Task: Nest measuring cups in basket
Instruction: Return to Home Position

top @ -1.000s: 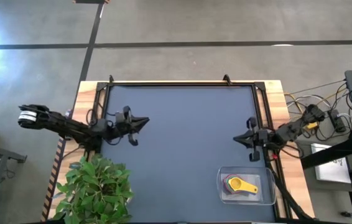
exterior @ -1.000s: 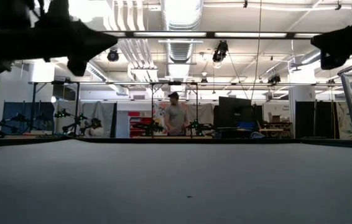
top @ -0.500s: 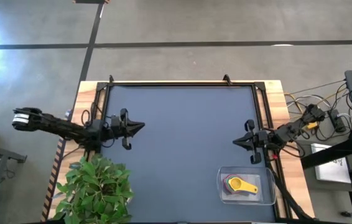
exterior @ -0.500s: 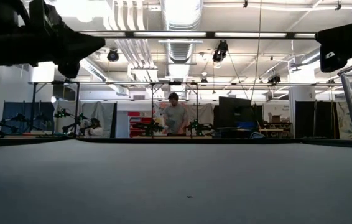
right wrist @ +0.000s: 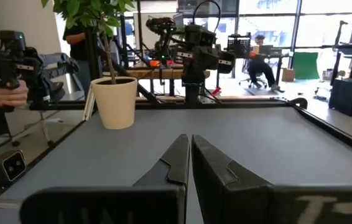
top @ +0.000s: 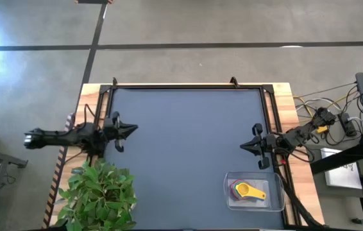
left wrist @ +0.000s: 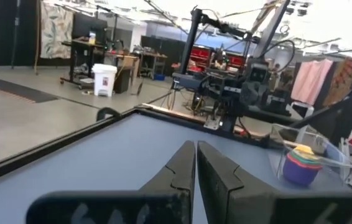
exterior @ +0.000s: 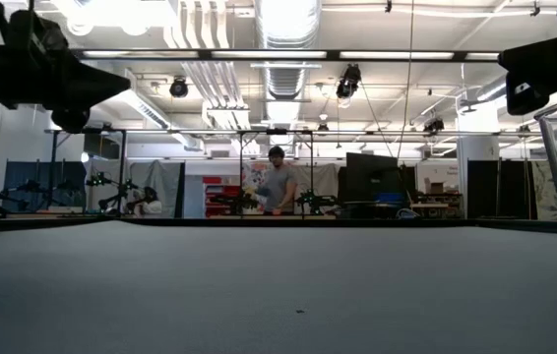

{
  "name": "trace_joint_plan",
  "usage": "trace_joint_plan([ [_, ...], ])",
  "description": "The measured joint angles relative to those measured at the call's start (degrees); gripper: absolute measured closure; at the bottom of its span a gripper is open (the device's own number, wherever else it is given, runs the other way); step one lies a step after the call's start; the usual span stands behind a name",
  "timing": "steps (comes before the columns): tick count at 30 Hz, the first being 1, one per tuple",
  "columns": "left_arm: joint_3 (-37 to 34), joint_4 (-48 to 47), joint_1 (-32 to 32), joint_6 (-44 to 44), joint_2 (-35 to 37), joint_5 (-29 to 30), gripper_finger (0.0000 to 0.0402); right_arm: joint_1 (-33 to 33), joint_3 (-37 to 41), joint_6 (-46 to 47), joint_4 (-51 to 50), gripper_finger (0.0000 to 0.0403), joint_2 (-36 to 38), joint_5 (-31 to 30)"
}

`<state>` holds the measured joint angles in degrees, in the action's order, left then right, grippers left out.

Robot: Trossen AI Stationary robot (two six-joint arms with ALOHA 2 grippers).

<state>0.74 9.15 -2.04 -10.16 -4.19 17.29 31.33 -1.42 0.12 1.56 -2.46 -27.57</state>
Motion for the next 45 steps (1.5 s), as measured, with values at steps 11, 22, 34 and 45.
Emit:
trace_joint_plan([
  [11,0.18,-6.76,0.44,3.28,1.76,0.21,0.0401,-0.11,0.08,-4.96,0.0,0.0394,-2.3,-1.05],
  [22,0.5,-7.76,0.44,3.05,1.8,0.66,0.0401,-0.13,0.14,-8.69,0.55,0.0394,-4.85,-6.06],
  [34,0.5,-7.31,0.44,3.03,1.65,0.77,0.0402,-0.13,0.14,-10.81,0.72,0.0394,-4.85,-6.04],
  [45,0.5,-7.19,0.44,3.03,1.65,0.79,0.0402,-0.13,-0.01,-10.64,0.63,0.0394,-4.83,-6.04],
])
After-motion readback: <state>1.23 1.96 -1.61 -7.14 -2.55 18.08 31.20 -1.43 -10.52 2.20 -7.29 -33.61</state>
